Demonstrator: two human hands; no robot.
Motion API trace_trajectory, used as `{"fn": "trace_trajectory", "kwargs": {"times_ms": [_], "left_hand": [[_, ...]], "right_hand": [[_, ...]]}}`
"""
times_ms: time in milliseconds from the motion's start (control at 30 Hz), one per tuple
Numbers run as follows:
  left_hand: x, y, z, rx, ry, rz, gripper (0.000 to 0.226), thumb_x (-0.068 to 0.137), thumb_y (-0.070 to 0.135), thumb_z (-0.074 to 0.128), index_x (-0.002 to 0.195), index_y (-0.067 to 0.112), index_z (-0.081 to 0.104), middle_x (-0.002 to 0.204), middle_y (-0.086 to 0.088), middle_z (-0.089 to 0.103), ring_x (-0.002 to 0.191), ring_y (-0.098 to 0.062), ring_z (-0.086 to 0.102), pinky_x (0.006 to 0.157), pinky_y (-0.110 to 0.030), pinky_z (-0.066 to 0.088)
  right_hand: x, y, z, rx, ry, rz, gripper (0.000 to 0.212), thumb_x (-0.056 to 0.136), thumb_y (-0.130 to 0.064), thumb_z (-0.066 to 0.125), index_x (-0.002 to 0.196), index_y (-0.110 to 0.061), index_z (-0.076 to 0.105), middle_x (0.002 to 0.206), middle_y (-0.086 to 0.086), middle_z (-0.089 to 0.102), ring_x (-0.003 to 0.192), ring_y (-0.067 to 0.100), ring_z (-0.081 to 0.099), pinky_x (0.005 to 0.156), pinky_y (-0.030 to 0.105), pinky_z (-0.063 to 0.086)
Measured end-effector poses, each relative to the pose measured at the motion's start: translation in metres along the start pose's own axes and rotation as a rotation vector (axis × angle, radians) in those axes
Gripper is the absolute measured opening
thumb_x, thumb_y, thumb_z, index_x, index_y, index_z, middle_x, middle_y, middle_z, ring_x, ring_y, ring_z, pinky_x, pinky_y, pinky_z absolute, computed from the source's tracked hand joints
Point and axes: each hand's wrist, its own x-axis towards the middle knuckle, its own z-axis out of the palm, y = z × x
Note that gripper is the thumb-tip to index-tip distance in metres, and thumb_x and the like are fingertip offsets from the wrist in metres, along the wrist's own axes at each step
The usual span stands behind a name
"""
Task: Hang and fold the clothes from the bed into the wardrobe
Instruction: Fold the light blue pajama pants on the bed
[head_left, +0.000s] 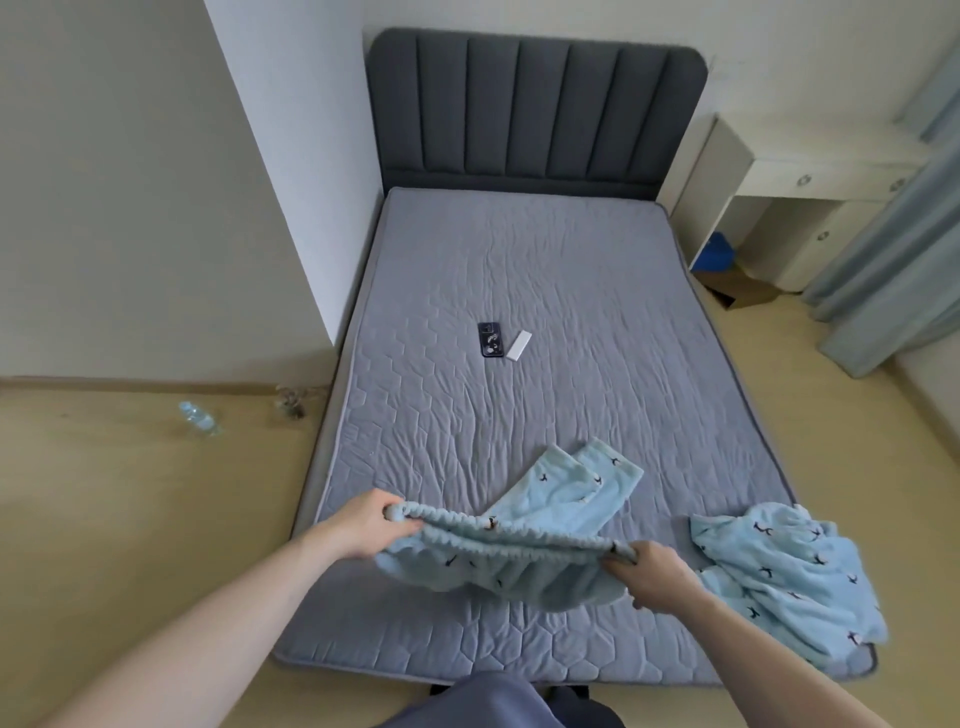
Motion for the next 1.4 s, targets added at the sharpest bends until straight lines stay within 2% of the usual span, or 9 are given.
{"fn": "trace_trajectory", "kwargs": {"times_ms": [200,300,533,700,867,1000,1167,1300,1400], "left_hand": [[0.047,0.063,-0.072,-0.324,0.243,-0.103,0.02,0.095,0.013,0.06,0.075,0.011,0.061,0.08,-0.012,0.061,0.071,-0.025,0.061,0.061,-0.028,0.055],[0.061,0.119,-0.139,-0.426,0.399,-0.059,0.018,0.095,0.014,0.057,0.097,0.002,0.071,0.108,-0.022,0.069,0.096,-0.033,0.068,0.084,-0.038,0.059],[0.038,0.283,-0.309,-0.478,0.794,0.184,0.044,0.094,0.029,0.057,0.13,0.006,0.066,0.135,-0.014,0.064,0.122,-0.032,0.06,0.099,-0.033,0.052],[-0.005,0.388,-0.405,-0.489,1.007,0.38,0.048,0.095,0.033,0.054,0.137,0.01,0.062,0.141,-0.009,0.062,0.128,-0.027,0.058,0.092,-0.026,0.045],[-0.049,0.452,-0.463,-0.433,1.144,0.567,0.034,0.092,0.034,0.055,0.118,0.019,0.071,0.112,0.0,0.065,0.101,-0.021,0.058,0.075,-0.023,0.04],[-0.061,0.469,-0.482,-0.357,1.182,0.591,0.028,0.094,0.033,0.054,0.112,0.02,0.07,0.111,-0.003,0.064,0.099,-0.023,0.057,0.074,-0.025,0.039],[-0.056,0.458,-0.475,-0.17,1.134,0.389,0.041,0.093,0.034,0.056,0.124,0.009,0.066,0.131,-0.013,0.064,0.119,-0.033,0.06,0.082,-0.032,0.044],[-0.043,0.427,-0.46,0.111,0.884,0.233,0.035,0.096,0.033,0.056,0.116,0.006,0.068,0.122,-0.013,0.066,0.105,-0.032,0.065,0.082,-0.041,0.058],[-0.032,0.397,-0.449,0.223,0.688,0.078,0.027,0.094,0.039,0.057,0.096,0.012,0.062,0.101,-0.007,0.058,0.079,-0.022,0.054,0.062,-0.03,0.048]], "right_hand": [[0.027,-0.043,-0.108,0.263,0.163,-0.068,0.026,0.099,-0.044,0.061,0.093,-0.02,0.07,0.065,-0.003,0.076,0.055,0.018,0.074,0.049,0.03,0.058],[0.035,-0.078,-0.188,0.345,0.349,-0.121,0.019,0.1,-0.037,0.063,0.089,-0.023,0.069,0.069,0.001,0.077,0.056,0.019,0.075,0.049,0.031,0.059],[0.021,-0.173,-0.382,0.494,0.784,-0.347,0.015,0.096,-0.032,0.062,0.092,-0.02,0.069,0.096,0.013,0.074,0.086,0.036,0.073,0.078,0.054,0.063],[-0.012,-0.221,-0.502,0.618,0.979,-0.542,0.024,0.092,-0.019,0.054,0.105,-0.025,0.073,0.1,0.005,0.07,0.104,0.032,0.07,0.091,0.051,0.06],[-0.043,-0.252,-0.575,0.696,1.073,-0.749,0.023,0.092,-0.023,0.053,0.105,-0.033,0.069,0.083,-0.016,0.062,0.092,0.015,0.063,0.09,0.049,0.06],[-0.052,-0.263,-0.603,0.716,1.07,-0.806,0.017,0.093,-0.027,0.055,0.103,-0.036,0.066,0.084,-0.015,0.063,0.093,0.017,0.064,0.09,0.051,0.061],[-0.042,-0.269,-0.598,0.694,0.953,-0.773,0.014,0.096,-0.026,0.056,0.106,-0.027,0.066,0.09,-0.004,0.064,0.089,0.021,0.067,0.084,0.048,0.064],[-0.021,-0.259,-0.575,0.645,0.776,-0.648,0.018,0.095,-0.03,0.063,0.106,-0.016,0.069,0.092,0.005,0.073,0.089,0.022,0.074,0.073,0.042,0.064],[-0.002,-0.244,-0.557,0.577,0.733,-0.555,0.03,0.091,-0.04,0.068,0.099,-0.011,0.072,0.072,0.004,0.078,0.064,0.013,0.076,0.053,0.026,0.057]]}}
